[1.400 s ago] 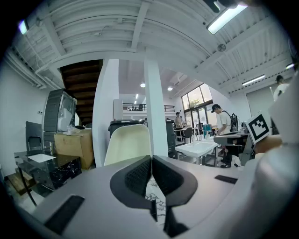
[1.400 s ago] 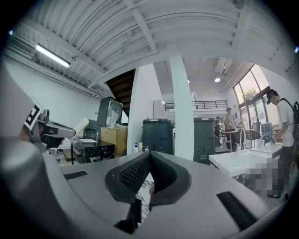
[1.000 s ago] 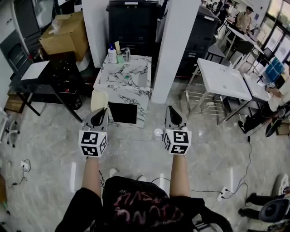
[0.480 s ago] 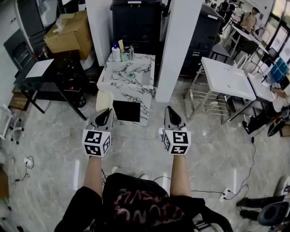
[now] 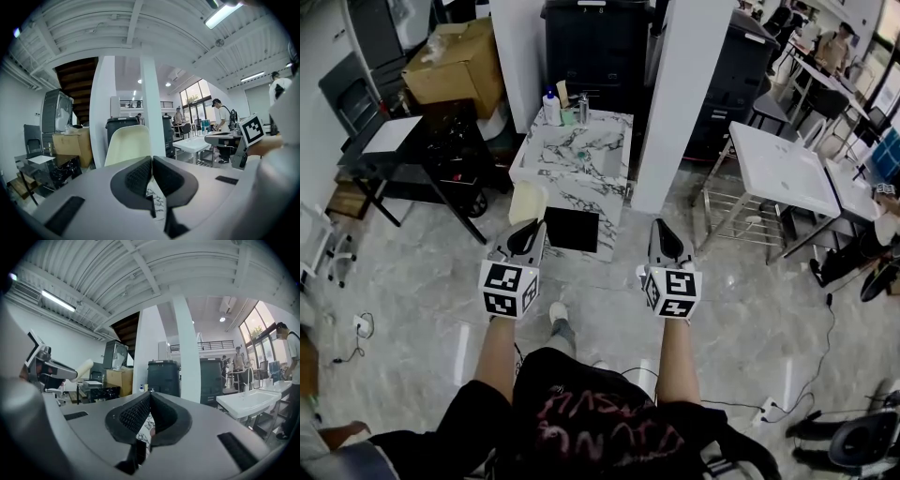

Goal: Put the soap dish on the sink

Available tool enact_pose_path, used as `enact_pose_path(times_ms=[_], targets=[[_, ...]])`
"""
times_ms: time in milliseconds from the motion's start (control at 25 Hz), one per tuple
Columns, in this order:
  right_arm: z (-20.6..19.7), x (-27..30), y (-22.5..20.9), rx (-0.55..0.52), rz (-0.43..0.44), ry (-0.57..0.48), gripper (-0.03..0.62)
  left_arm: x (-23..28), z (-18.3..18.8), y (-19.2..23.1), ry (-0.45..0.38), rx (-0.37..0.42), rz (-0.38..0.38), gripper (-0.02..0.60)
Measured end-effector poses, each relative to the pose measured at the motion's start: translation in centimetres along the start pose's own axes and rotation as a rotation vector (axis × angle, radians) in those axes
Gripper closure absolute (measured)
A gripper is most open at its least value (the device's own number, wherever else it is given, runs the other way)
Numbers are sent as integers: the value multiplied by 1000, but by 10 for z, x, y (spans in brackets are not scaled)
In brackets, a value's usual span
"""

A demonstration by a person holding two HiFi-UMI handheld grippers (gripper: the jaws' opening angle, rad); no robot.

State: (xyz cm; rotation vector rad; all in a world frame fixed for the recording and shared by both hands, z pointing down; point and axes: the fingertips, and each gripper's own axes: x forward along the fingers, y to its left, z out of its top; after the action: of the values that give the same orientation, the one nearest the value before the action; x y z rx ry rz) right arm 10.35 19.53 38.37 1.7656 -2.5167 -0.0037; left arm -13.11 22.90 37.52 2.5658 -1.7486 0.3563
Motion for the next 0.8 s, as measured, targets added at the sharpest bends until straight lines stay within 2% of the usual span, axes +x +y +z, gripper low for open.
enact_pose_path(times_ms=[400, 800], targets=[[-4, 54, -6, -9, -8, 10, 580, 49, -10, 24, 20, -18, -16, 557], [-22, 155, -19, -39, -30, 60, 580, 144, -30, 78, 65, -56, -56, 557]])
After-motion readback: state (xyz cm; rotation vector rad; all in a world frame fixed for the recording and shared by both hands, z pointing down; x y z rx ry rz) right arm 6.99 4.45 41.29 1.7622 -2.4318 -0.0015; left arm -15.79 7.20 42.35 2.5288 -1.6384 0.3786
